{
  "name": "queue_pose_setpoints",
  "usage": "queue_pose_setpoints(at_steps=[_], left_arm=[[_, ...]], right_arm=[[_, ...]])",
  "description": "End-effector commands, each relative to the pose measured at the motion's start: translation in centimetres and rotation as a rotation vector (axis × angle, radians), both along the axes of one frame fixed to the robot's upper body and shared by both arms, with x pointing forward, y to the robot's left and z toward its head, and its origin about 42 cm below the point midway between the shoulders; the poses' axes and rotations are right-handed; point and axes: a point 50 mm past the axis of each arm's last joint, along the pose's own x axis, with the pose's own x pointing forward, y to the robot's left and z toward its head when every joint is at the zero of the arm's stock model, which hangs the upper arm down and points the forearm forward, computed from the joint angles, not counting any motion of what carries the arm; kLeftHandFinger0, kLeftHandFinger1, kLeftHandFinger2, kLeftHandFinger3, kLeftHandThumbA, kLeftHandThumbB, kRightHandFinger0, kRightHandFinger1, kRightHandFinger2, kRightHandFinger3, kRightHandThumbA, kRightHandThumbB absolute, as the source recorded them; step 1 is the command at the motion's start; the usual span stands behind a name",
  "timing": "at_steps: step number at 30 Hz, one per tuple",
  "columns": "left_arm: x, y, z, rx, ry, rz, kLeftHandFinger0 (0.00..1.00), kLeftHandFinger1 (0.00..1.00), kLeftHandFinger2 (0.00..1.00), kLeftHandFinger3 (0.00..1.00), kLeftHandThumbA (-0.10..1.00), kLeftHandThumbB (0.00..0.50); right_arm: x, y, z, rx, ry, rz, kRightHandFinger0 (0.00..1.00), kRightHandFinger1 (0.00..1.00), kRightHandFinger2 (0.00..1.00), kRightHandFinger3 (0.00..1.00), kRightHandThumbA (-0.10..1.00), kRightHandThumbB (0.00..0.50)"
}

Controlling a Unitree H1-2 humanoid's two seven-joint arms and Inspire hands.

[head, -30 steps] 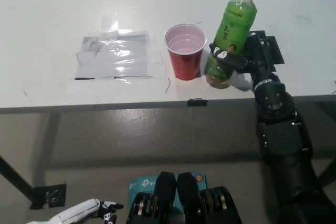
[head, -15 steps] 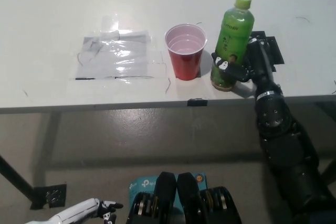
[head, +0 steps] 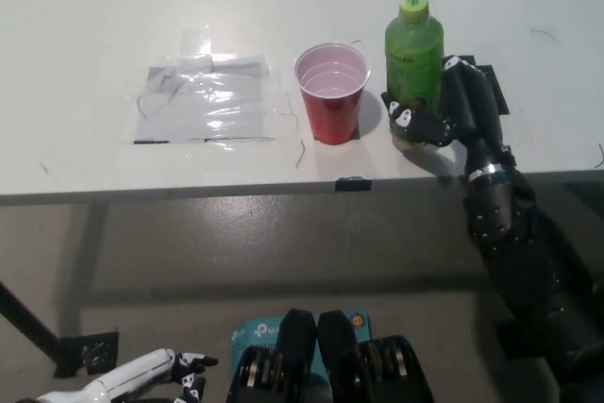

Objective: The robot uses its right hand to pick up a bottle kept in the middle of the desk and tilt it into a cup kept next to it to pour water out

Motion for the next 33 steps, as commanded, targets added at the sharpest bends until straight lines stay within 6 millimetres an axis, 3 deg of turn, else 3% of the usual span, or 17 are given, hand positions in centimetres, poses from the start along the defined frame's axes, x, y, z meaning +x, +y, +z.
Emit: queue_pose_setpoints(at_steps=[1, 2, 6, 10, 11, 12, 13, 14, 15, 16, 18, 21, 24, 27, 29, 31, 33], left_arm=[[0.2, 0.5, 1.7, 0.016, -0.056, 0.006, 1.00, 1.00, 1.00, 1.00, 1.00, 0.412], [0.2, 0.5, 1.7, 0.016, -0.055, 0.005, 1.00, 1.00, 1.00, 1.00, 1.00, 0.413], [0.1, 0.6, 1.6, 0.023, -0.060, 0.000, 1.00, 1.00, 1.00, 1.00, 1.00, 0.424], [0.1, 0.8, 1.5, 0.012, -0.060, 0.003, 1.00, 1.00, 1.00, 1.00, 1.00, 0.410], [0.1, 0.8, 1.5, 0.020, -0.057, 0.002, 1.00, 1.00, 1.00, 1.00, 1.00, 0.417], [0.1, 0.7, 1.6, 0.021, -0.055, 0.005, 1.00, 1.00, 1.00, 1.00, 1.00, 0.412], [0.1, 0.7, 1.6, 0.021, -0.055, 0.005, 1.00, 1.00, 1.00, 1.00, 1.00, 0.412], [0.0, 0.8, 1.7, 0.015, -0.062, -0.006, 1.00, 1.00, 1.00, 1.00, 1.00, 0.393], [0.1, 0.8, 1.7, 0.014, -0.063, -0.009, 1.00, 1.00, 1.00, 1.00, 1.00, 0.391], [0.1, 0.8, 1.7, 0.014, -0.066, -0.005, 1.00, 1.00, 1.00, 1.00, 1.00, 0.394], [0.0, 0.8, 1.6, 0.011, -0.063, 0.001, 1.00, 1.00, 1.00, 1.00, 1.00, 0.403], [0.0, 0.8, 1.8, 0.021, -0.058, 0.006, 1.00, 1.00, 1.00, 1.00, 1.00, 0.418], [0.0, 0.7, 1.9, 0.023, -0.063, -0.006, 1.00, 1.00, 1.00, 1.00, 1.00, 0.386], [0.0, 0.8, 1.8, 0.015, -0.056, 0.001, 1.00, 1.00, 1.00, 1.00, 1.00, 0.388], [0.0, 0.8, 1.7, 0.016, -0.057, 0.005, 1.00, 1.00, 1.00, 1.00, 1.00, 0.410], [0.0, 0.8, 1.8, 0.019, -0.063, -0.001, 1.00, 1.00, 1.00, 1.00, 1.00, 0.390], [0.0, 0.8, 1.8, 0.016, -0.060, 0.004, 1.00, 1.00, 1.00, 1.00, 1.00, 0.394]], right_arm=[[1.3, 1.4, 4.9, 0.190, -0.197, -0.007, 0.00, 0.00, 0.02, 0.05, -0.10, 0.241], [1.3, 1.4, 4.7, 0.203, -0.188, -0.010, 0.00, 0.00, 0.03, 0.07, -0.10, 0.220], [1.0, 1.9, 3.6, 0.273, -0.155, -0.036, 0.00, 0.00, 0.02, 0.13, -0.10, 0.219], [0.8, 2.3, 2.8, 0.340, -0.113, -0.037, 0.00, 0.00, 0.00, 0.58, -0.10, 0.002], [0.8, 2.4, 2.5, 0.327, -0.104, -0.039, 0.03, 0.03, 0.12, 0.78, -0.05, 0.000], [0.8, 2.5, 2.3, 0.326, -0.098, -0.038, 0.00, 0.00, 0.15, 0.90, -0.04, 0.000], [0.8, 2.5, 2.3, 0.327, -0.097, -0.039, 0.00, 0.00, 0.15, 0.90, -0.04, 0.000], [0.8, 2.4, 1.9, 0.269, -0.103, -0.048, 0.21, 0.22, 0.38, 1.00, 0.05, 0.008], [0.8, 2.3, 1.8, 0.257, -0.102, -0.052, 0.25, 0.24, 0.41, 1.00, 0.06, 0.000], [0.8, 2.1, 1.7, 0.240, -0.108, -0.052, 0.60, 0.50, 0.53, 1.00, 0.16, 0.009], [0.7, 1.9, 1.6, 0.229, -0.107, -0.053, 0.76, 0.63, 0.59, 1.00, 0.21, 0.008], [0.8, 1.5, 1.5, 0.172, -0.123, -0.049, 0.59, 0.59, 0.59, 1.00, 0.21, 0.011], [0.8, 0.9, 1.7, 0.093, -0.152, -0.040, 0.40, 0.47, 0.54, 1.00, 0.17, 0.038], [0.8, 0.6, 1.8, 0.035, -0.186, -0.048, 0.38, 0.44, 0.50, 0.95, 0.16, 0.060], [0.9, 0.3, 1.9, -0.017, -0.211, -0.042, 0.37, 0.44, 0.49, 0.93, 0.21, 0.045], [1.0, 0.0, 2.1, -0.052, -0.217, -0.039, 0.38, 0.47, 0.50, 0.91, 0.32, 0.041], [1.1, -0.2, 2.3, -0.082, -0.223, -0.039, 0.38, 0.48, 0.50, 0.91, 0.37, 0.036]])
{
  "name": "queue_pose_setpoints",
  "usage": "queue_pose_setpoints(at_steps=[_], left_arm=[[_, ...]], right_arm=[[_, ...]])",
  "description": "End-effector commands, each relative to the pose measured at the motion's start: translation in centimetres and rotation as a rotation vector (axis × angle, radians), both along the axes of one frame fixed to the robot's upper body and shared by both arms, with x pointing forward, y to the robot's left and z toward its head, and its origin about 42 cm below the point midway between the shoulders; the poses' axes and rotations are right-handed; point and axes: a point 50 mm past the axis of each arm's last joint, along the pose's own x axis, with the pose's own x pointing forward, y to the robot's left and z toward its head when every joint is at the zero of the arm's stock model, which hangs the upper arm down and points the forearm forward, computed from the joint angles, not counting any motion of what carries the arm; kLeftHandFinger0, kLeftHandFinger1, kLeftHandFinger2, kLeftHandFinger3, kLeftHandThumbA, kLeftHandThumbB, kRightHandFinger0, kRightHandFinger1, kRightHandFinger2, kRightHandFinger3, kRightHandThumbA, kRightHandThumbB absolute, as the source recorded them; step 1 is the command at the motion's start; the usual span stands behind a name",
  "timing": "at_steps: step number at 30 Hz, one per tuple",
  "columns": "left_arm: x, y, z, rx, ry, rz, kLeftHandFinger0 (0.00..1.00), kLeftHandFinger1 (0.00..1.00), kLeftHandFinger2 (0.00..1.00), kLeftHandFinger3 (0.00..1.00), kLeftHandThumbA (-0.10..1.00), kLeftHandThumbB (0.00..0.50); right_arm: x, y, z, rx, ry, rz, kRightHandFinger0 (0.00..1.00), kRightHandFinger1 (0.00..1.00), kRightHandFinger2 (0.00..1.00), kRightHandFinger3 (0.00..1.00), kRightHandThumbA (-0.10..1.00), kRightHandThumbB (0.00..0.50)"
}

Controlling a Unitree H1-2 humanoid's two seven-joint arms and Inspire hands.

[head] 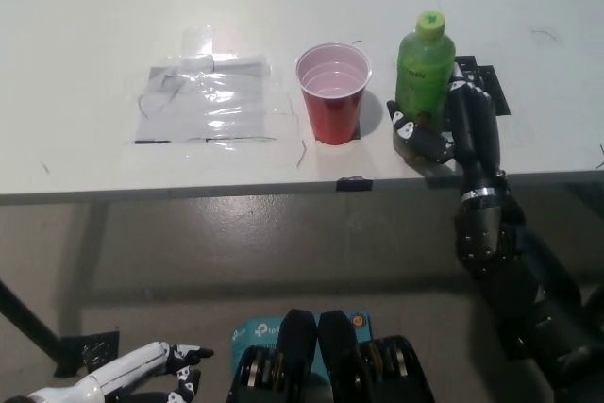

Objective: The robot uses its right hand to pick up a bottle kept in the middle of the desk and tilt it into a cup kept next to it to pour water out

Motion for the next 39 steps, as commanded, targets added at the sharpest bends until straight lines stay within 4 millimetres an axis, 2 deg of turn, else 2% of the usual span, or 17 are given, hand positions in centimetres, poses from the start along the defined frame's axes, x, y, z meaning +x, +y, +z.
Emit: queue_pose_setpoints(at_steps=[1, 3, 7, 10, 11, 12, 13, 14, 15, 16, 17, 18, 19, 23, 29, 34, 39], left_arm=[[0.0, 0.5, 1.0, 0.011, -0.028, 0.004, 1.00, 1.00, 1.00, 1.00, 1.00, 0.384], [0.1, 0.5, 1.0, 0.012, -0.031, -0.009, 1.00, 1.00, 1.00, 1.00, 1.00, 0.381], [0.0, 0.5, 1.1, 0.019, -0.030, -0.003, 1.00, 1.00, 1.00, 1.00, 1.00, 0.392], [-0.2, 0.8, 1.0, 0.027, -0.028, 0.006, 1.00, 1.00, 1.00, 1.00, 1.00, 0.395], [-0.2, 0.8, 0.9, 0.024, -0.021, 0.012, 1.00, 1.00, 1.00, 1.00, 1.00, 0.398], [-0.2, 0.8, 0.9, 0.025, -0.023, 0.010, 1.00, 1.00, 1.00, 1.00, 1.00, 0.395], [-0.2, 0.9, 0.8, 0.027, -0.028, 0.005, 1.00, 1.00, 1.00, 1.00, 1.00, 0.397], [-0.1, 0.9, 0.7, 0.015, -0.020, 0.014, 1.00, 1.00, 1.00, 1.00, 1.00, 0.400], [-0.1, 0.9, 0.7, 0.022, -0.025, 0.012, 1.00, 1.00, 1.00, 1.00, 1.00, 0.408], [-0.1, 0.9, 0.8, 0.021, -0.028, 0.008, 1.00, 1.00, 1.00, 1.00, 1.00, 0.391], [-0.1, 0.9, 0.8, 0.016, -0.032, -0.001, 1.00, 1.00, 1.00, 1.00, 1.00, 0.384], [-0.1, 0.9, 0.9, 0.018, -0.037, -0.006, 1.00, 1.00, 1.00, 1.00, 1.00, 0.384], [-0.2, 0.9, 0.9, 0.018, -0.036, -0.002, 1.00, 1.00, 1.00, 1.00, 1.00, 0.388], [-0.2, 0.8, 1.0, 0.029, -0.040, 0.006, 1.00, 1.00, 1.00, 1.00, 1.00, 0.412], [-0.3, 0.9, 0.8, 0.026, -0.039, 0.008, 1.00, 1.00, 1.00, 1.00, 1.00, 0.398], [-0.4, 0.9, 0.7, 0.034, -0.040, 0.023, 1.00, 1.00, 1.00, 1.00, 1.00, 0.415], [-0.3, 0.9, 0.6, 0.022, -0.044, 0.016, 1.00, 1.00, 1.00, 1.00, 1.00, 0.405]], right_arm=[[1.8, 0.1, 4.9, -0.063, -0.190, 0.024, 0.36, 0.47, 0.50, 0.90, 0.37, 0.035], [1.9, -0.1, 5.1, -0.085, -0.192, 0.016, 0.35, 0.46, 0.49, 0.90, 0.35, 0.047], [1.9, -0.2, 5.2, -0.091, -0.164, 0.003, 0.39, 0.50, 0.51, 0.93, 0.39, 0.035], [1.9, 0.3, 4.9, -0.085, -0.162, 0.002, 0.40, 0.50, 0.50, 0.93, 0.37, 0.034], [1.7, 0.4, 4.5, -0.078, -0.150, 0.005, 0.47, 0.55, 0.54, 0.99, 0.38, 0.026], [1.7, 0.5, 4.1, -0.074, -0.152, 0.002, 0.60, 0.67, 0.66, 1.00, 0.46, 0.042], [1.7, 0.5, 3.8, -0.105, -0.141, -0.015, 0.79, 0.96, 0.95, 1.00, 0.61, 0.049], [1.7, 0.6, 3.2, -0.144, -0.103, -0.061, 1.00, 1.00, 1.00, 1.00, 0.79, 0.100], [1.8, 0.7, 3.0, -0.137, -0.068, -0.069, 1.00, 1.00, 1.00, 1.00, 0.85, 0.153], [1.8, 0.8, 2.8, -0.135, -0.034, -0.076, 1.00, 1.00, 1.00, 1.00, 0.95, 0.217], [1.9, 0.9, 2.5, -0.153, 0.040, -0.090, 1.00, 1.00, 1.00, 1.00, 1.00, 0.364], [2.1, 1.0, 2.3, -0.174, 0.110, -0.103, 1.00, 1.00, 1.00, 1.00, 1.00, 0.402], [2.1, 0.9, 2.1, -0.174, 0.134, -0.107, 1.00, 1.00, 1.00, 1.00, 1.00, 0.487], [2.3, 0.9, 2.1, -0.191, 0.226, -0.122, 1.00, 1.00, 1.00, 1.00, 1.00, 0.500], [2.2, 0.6, 2.0, -0.192, 0.307, -0.138, 1.00, 1.00, 1.00, 1.00, 1.00, 0.500], [2.2, 0.6, 2.0, -0.164, 0.317, -0.131, 1.00, 1.00, 1.00, 1.00, 1.00, 0.500], [2.1, 0.5, 2.0, -0.172, 0.326, -0.126, 1.00, 1.00, 1.00, 1.00, 1.00, 0.500]])
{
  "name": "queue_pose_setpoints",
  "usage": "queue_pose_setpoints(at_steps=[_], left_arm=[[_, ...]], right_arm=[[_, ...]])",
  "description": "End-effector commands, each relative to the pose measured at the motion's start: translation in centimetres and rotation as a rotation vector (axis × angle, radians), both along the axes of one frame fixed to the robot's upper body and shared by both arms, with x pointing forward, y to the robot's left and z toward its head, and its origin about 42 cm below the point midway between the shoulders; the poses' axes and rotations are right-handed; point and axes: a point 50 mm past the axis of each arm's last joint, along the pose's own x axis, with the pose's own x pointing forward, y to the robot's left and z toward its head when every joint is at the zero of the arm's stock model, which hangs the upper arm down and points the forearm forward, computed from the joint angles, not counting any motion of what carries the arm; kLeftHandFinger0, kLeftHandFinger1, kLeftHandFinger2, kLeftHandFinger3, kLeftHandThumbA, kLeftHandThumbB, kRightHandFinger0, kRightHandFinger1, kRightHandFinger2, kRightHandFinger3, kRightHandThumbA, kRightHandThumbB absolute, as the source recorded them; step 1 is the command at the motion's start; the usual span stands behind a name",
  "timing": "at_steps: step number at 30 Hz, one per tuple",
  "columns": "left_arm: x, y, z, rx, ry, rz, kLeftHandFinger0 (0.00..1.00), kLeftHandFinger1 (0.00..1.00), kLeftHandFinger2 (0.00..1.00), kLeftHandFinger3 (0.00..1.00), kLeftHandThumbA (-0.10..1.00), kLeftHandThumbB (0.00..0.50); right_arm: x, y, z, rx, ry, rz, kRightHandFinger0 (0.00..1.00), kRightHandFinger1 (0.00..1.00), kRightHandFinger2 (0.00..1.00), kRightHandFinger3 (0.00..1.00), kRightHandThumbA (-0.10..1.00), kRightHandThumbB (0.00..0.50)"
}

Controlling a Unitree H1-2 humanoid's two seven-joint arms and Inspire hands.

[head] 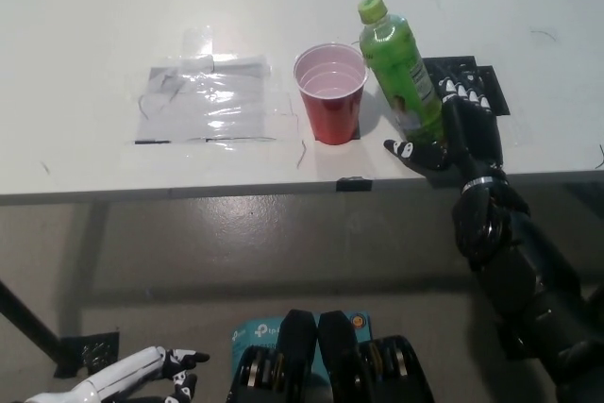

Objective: The robot uses its right hand to pick up a bottle kept in the middle of the desk and tilt it into a cup kept next to it to pour water out

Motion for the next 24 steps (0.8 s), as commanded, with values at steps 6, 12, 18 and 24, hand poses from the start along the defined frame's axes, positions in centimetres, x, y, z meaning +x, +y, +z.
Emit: queue_pose_setpoints(at_steps=[6, 12, 18, 24], left_arm=[[0.1, 0.5, 1.1, 0.008, -0.053, 0.001, 1.00, 1.00, 1.00, 1.00, 1.00, 0.393], [0.1, 0.5, 1.1, 0.013, -0.059, 0.002, 1.00, 1.00, 1.00, 1.00, 1.00, 0.398], [0.1, 0.5, 1.0, 0.008, -0.052, 0.006, 1.00, 1.00, 1.00, 1.00, 1.00, 0.395], [-0.5, 0.8, 0.8, 0.007, -0.042, 0.023, 1.00, 1.00, 1.00, 1.00, 1.00, 0.412]], right_arm=[[0.7, 0.2, 2.1, 0.022, 0.002, 0.004, 1.00, 1.00, 1.00, 1.00, 1.00, 0.500], [-0.7, -0.2, 1.5, -0.004, -0.011, 0.035, 1.00, 1.00, 1.00, 1.00, 1.00, 0.500], [-4.1, -2.3, 1.8, -0.075, -0.033, 0.098, 1.00, 1.00, 1.00, 1.00, 1.00, 0.500], [-6.9, -4.8, 3.5, -0.050, -0.037, 0.139, 1.00, 1.00, 1.00, 1.00, 1.00, 0.500]])
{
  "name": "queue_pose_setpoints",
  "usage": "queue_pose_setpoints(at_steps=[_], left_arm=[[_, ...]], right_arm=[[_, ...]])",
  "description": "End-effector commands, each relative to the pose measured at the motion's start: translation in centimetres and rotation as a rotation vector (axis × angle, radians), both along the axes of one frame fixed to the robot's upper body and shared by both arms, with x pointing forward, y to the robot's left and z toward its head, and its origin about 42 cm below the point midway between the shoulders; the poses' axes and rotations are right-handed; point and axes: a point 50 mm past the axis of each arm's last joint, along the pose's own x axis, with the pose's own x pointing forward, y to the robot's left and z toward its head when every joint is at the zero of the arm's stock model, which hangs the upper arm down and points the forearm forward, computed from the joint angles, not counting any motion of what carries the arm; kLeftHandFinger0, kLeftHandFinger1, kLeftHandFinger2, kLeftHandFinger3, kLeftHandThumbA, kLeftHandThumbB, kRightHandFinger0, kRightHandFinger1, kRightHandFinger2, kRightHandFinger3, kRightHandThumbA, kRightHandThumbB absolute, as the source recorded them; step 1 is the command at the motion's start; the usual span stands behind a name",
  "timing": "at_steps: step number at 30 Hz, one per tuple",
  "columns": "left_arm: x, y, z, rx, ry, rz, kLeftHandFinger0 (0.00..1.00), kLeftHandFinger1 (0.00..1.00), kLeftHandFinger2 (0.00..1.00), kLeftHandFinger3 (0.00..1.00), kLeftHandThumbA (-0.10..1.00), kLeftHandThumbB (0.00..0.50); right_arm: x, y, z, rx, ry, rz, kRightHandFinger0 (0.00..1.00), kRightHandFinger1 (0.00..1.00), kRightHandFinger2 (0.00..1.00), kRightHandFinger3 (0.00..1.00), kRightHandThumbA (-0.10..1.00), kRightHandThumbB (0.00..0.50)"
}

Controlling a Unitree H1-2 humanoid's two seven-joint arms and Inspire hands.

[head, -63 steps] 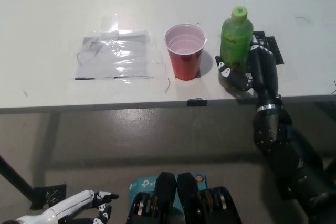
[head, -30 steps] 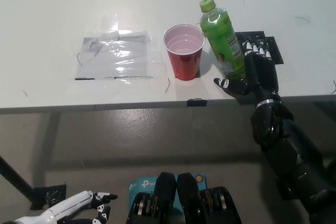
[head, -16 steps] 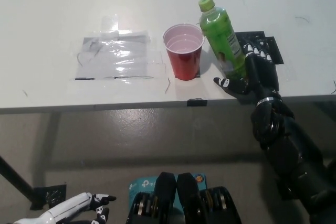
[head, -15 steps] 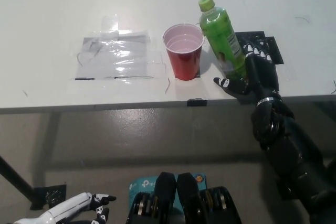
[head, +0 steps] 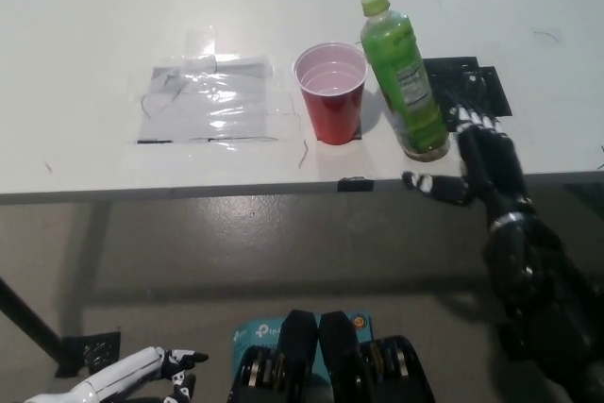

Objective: The robot uses its right hand to pick up a bottle kept in the middle of the desk and tilt it into a cup kept next to it to pour water out

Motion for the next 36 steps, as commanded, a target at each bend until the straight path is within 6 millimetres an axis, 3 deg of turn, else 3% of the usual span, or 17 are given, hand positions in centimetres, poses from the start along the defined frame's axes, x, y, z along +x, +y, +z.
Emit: queue_pose_setpoints(at_steps=[1, 6, 9, 16, 17, 18, 20, 21, 22, 24, 27, 30, 32, 33, 34, 36], left_arm=[[-0.3, 0.7, 0.9, 0.004, -0.038, 0.019, 1.00, 1.00, 1.00, 1.00, 1.00, 0.411], [-0.6, 0.8, 0.6, 0.013, -0.037, 0.020, 1.00, 1.00, 1.00, 1.00, 1.00, 0.419], [-0.7, 0.7, 0.7, 0.012, -0.037, 0.022, 1.00, 1.00, 1.00, 1.00, 1.00, 0.406], [-0.7, 0.8, 0.6, 0.023, -0.035, 0.029, 1.00, 1.00, 1.00, 1.00, 1.00, 0.432], [-0.7, 0.8, 0.6, 0.023, -0.035, 0.029, 1.00, 1.00, 1.00, 1.00, 1.00, 0.432], [-0.6, 0.8, 0.6, 0.018, -0.036, 0.025, 1.00, 1.00, 1.00, 1.00, 1.00, 0.439], [-0.4, 0.8, 0.6, 0.019, -0.034, 0.021, 1.00, 1.00, 1.00, 1.00, 1.00, 0.434], [-0.3, 0.8, 0.6, 0.020, -0.033, 0.020, 1.00, 1.00, 1.00, 1.00, 1.00, 0.433], [-0.3, 0.8, 0.6, 0.017, -0.031, 0.020, 1.00, 1.00, 1.00, 1.00, 1.00, 0.422], [-0.3, 0.8, 0.6, 0.006, -0.024, 0.021, 1.00, 1.00, 1.00, 1.00, 1.00, 0.402], [-0.3, 0.7, 0.4, 0.002, -0.017, 0.029, 1.00, 1.00, 1.00, 1.00, 1.00, 0.408], [-0.3, 0.6, 0.4, -0.003, -0.029, 0.027, 1.00, 1.00, 1.00, 1.00, 1.00, 0.405], [-0.5, 0.7, 0.3, -0.002, -0.017, 0.028, 1.00, 1.00, 1.00, 1.00, 1.00, 0.406], [-0.5, 0.7, 0.3, -0.004, -0.014, 0.031, 1.00, 1.00, 1.00, 1.00, 1.00, 0.412], [-0.5, 0.7, 0.3, 0.000, -0.016, 0.034, 1.00, 1.00, 1.00, 1.00, 1.00, 0.408], [-0.5, 0.7, 0.2, 0.002, -0.013, 0.040, 1.00, 1.00, 1.00, 1.00, 1.00, 0.415]], right_arm=[[-0.9, -2.0, 3.6, -0.024, -0.028, 0.041, 1.00, 1.00, 1.00, 1.00, 1.00, 0.500], [-3.9, -4.3, 5.9, -0.033, -0.062, 0.075, 1.00, 1.00, 1.00, 1.00, 1.00, 0.500], [-4.8, -4.8, 6.4, -0.044, -0.060, 0.081, 1.00, 1.00, 1.00, 1.00, 1.00, 0.500], [-10.5, -6.2, 7.2, 0.060, -0.090, 0.131, 1.00, 1.00, 1.00, 1.00, 1.00, 0.500], [-10.5, -6.2, 7.2, 0.061, -0.089, 0.131, 1.00, 1.00, 1.00, 1.00, 1.00, 0.500], [-12.7, -6.1, 6.5, 0.189, -0.116, 0.126, 1.00, 1.00, 1.00, 1.00, 1.00, 0.392], [-15.1, -5.9, 5.7, 0.303, -0.114, 0.110, 1.00, 1.00, 1.00, 1.00, 0.90, 0.315], [-15.7, -5.7, 5.5, 0.328, -0.112, 0.102, 1.00, 1.00, 1.00, 1.00, 0.89, 0.304], [-17.5, -5.2, 4.4, 0.412, -0.109, 0.092, 1.00, 1.00, 1.00, 1.00, 0.74, 0.244], [-18.4, -4.9, 3.5, 0.425, -0.097, 0.085, 1.00, 1.00, 1.00, 1.00, 0.71, 0.201], [-18.9, -5.4, 1.8, 0.405, -0.061, 0.098, 1.00, 1.00, 1.00, 1.00, 0.67, 0.198], [-18.5, -6.0, 1.4, 0.441, -0.019, 0.109, 1.00, 1.00, 1.00, 1.00, 0.65, 0.201], [-18.2, -6.4, 1.1, 0.528, 0.036, 0.134, 1.00, 1.00, 1.00, 1.00, 0.55, 0.173], [-18.1, -6.6, 0.8, 0.558, 0.053, 0.149, 0.99, 1.00, 1.00, 1.00, 0.49, 0.135], [-17.9, -6.7, 0.6, 0.567, 0.070, 0.155, 0.89, 1.00, 1.00, 1.00, 0.42, 0.143], [-17.7, -6.6, 0.4, 0.567, 0.078, 0.163, 0.77, 0.90, 1.00, 1.00, 0.37, 0.165]])
